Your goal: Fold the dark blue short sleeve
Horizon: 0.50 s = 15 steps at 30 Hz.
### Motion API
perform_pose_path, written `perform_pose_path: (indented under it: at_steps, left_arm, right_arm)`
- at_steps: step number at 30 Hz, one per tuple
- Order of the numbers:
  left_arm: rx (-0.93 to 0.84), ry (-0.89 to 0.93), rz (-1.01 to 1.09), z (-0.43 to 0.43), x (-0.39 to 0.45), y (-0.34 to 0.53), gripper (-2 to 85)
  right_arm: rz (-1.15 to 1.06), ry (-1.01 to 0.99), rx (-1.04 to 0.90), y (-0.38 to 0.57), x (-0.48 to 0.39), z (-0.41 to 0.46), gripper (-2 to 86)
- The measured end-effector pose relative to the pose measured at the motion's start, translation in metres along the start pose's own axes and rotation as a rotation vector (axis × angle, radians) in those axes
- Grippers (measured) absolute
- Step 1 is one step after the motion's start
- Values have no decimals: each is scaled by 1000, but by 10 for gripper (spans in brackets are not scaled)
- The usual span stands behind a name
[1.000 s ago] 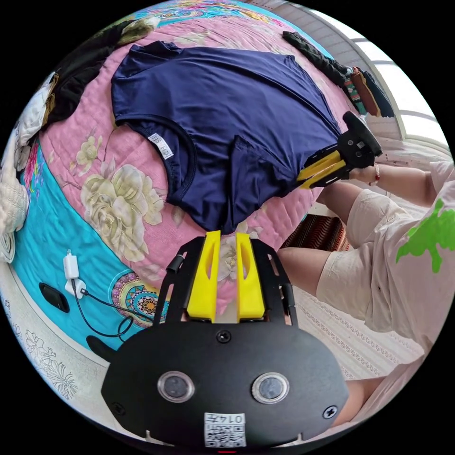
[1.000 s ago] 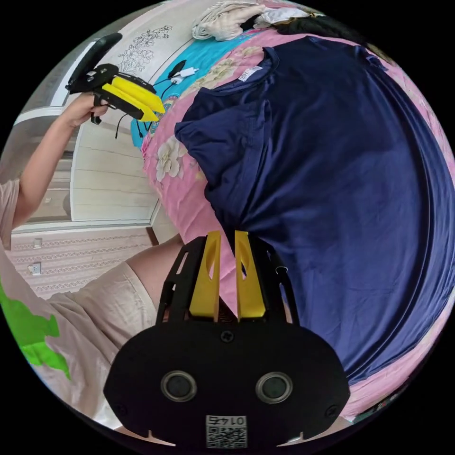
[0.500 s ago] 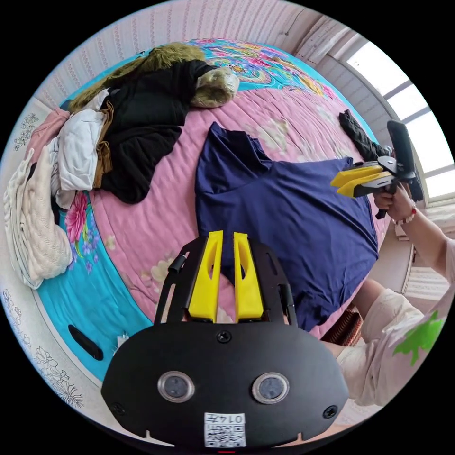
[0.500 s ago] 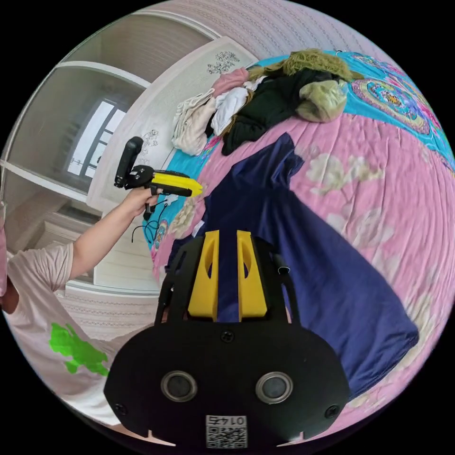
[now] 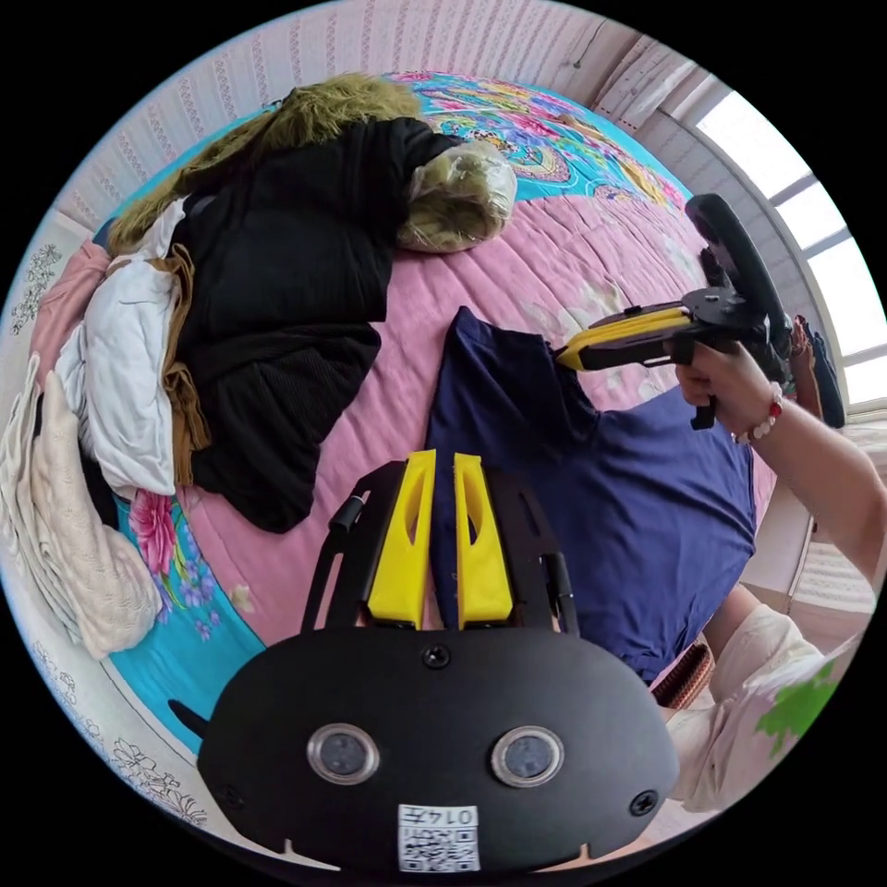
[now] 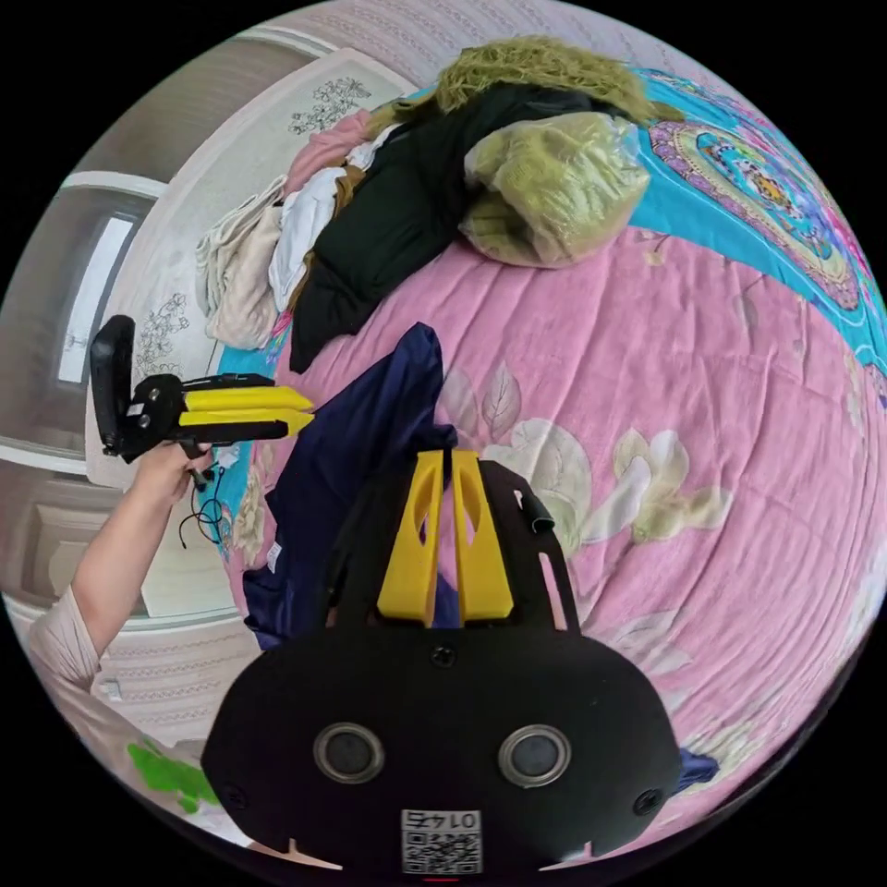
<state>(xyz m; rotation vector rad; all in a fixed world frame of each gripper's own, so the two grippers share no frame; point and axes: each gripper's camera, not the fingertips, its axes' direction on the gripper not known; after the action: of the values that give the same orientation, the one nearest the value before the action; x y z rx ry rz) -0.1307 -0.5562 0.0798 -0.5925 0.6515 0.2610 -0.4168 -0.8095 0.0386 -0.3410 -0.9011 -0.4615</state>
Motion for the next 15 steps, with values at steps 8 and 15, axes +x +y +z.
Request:
perform_pose_path:
  at_steps: [8, 15]
  left_arm:
    - [-33, -101, 149, -1, 20, -78, 42]
    - [-51, -152, 228, 9, 41, -109, 54]
  right_arm:
    - [86, -169, 19, -11, 37, -27, 9]
    - [72, -195, 6, -32, 45, -44, 8]
